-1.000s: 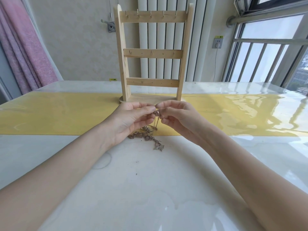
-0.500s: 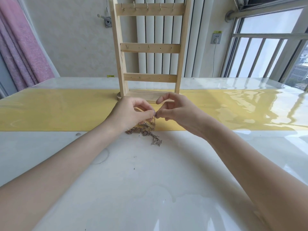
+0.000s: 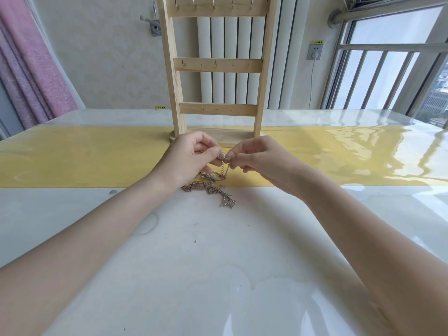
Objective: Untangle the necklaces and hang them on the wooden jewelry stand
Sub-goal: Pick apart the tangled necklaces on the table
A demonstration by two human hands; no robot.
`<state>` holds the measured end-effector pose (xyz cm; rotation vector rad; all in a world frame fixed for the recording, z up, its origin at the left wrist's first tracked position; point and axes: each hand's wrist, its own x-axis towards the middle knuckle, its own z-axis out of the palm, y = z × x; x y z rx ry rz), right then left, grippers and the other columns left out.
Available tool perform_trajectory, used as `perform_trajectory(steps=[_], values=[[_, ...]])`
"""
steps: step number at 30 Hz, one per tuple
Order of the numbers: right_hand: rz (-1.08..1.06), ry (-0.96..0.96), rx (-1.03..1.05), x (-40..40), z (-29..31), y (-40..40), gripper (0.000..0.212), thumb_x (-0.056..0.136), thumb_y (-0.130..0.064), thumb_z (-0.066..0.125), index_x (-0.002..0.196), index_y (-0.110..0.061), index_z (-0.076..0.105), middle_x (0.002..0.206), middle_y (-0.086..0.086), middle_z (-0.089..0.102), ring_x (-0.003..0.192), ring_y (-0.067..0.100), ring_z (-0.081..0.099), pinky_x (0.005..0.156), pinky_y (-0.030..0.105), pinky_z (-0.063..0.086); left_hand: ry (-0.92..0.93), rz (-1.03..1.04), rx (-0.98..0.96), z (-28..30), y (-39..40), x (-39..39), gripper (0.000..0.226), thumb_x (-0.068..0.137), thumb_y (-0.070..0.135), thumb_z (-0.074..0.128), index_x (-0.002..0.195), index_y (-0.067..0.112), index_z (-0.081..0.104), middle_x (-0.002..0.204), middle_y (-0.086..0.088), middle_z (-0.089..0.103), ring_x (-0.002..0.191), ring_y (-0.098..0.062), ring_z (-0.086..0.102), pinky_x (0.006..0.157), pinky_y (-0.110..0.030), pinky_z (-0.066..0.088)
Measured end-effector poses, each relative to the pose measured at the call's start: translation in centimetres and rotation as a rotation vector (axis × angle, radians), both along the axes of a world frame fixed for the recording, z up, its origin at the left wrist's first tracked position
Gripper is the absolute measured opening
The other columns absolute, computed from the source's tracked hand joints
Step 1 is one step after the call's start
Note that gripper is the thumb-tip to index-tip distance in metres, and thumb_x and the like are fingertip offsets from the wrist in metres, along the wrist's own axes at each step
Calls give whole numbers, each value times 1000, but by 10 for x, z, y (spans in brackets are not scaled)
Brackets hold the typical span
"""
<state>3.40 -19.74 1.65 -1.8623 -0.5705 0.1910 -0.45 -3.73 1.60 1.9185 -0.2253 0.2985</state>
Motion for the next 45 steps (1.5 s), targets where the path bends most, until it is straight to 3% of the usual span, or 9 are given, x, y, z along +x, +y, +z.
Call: perform_trajectory(steps=[5,13,21,25,29,33,40,43,45], values=[[63,86,115,1,-2,0,17,89,-2,59,73,-7,63,67,0,57,66,11,48,62,19,40,56,-7,-166,1,1,0,13,91,6,57,80,13,55,57,9,64,54,0,60,53,-14,49],[117,189,219,1,-4,1,17,87,-12,65,71,-7,62,65,1,54,62,11,47,62,20,40,40,-28,-167,5,2,-2,14,88,5,61,85,15,51,73,-2,64,56,-4,59,57,-15,50],[108,260,324,1,0,0,25,89,-6,59,64,-8,57,60,1,50,59,11,45,60,20,40,98,-152,-365,6,2,-2,12,90,2,55,84,12,51,71,0,56,57,-4,55,61,-15,50],[23,311,426,4,2,-7,21,90,-6,59,69,-10,57,62,1,49,60,12,44,57,20,40,90,-175,-307,5,4,-2,13,90,1,55,85,11,50,67,2,57,56,-5,54,60,-15,49],[31,387,479,3,3,-8,16,91,-8,57,75,-12,59,67,1,54,62,14,51,63,24,43,49,-121,-47,2,0,-2,14,89,-2,56,87,12,54,69,-3,57,52,-1,54,57,-12,47],[46,400,463,0,4,-2,15,91,-8,57,77,-10,61,74,5,65,65,15,58,63,23,48,12,-74,25,0,-2,-3,20,87,-4,58,87,15,55,74,-1,57,54,2,55,55,-12,47],[93,332,381,1,2,-2,11,89,-7,61,79,-9,57,62,-1,53,58,11,48,58,19,43,138,-100,-327,4,3,-1,15,89,-1,56,91,14,55,77,-1,61,66,-8,60,71,-20,53],[87,251,264,0,-1,-1,9,86,-10,66,88,-2,62,57,-3,51,57,9,44,57,18,40,104,-87,-296,3,3,-1,15,88,0,58,90,14,55,77,-1,63,69,-9,62,76,-22,53],[56,175,180,0,-2,0,7,83,-8,69,78,-4,67,56,-2,52,56,9,45,55,18,39,36,-60,-172,3,4,-2,18,86,-1,61,89,16,54,77,0,62,66,-9,62,71,-19,54]])
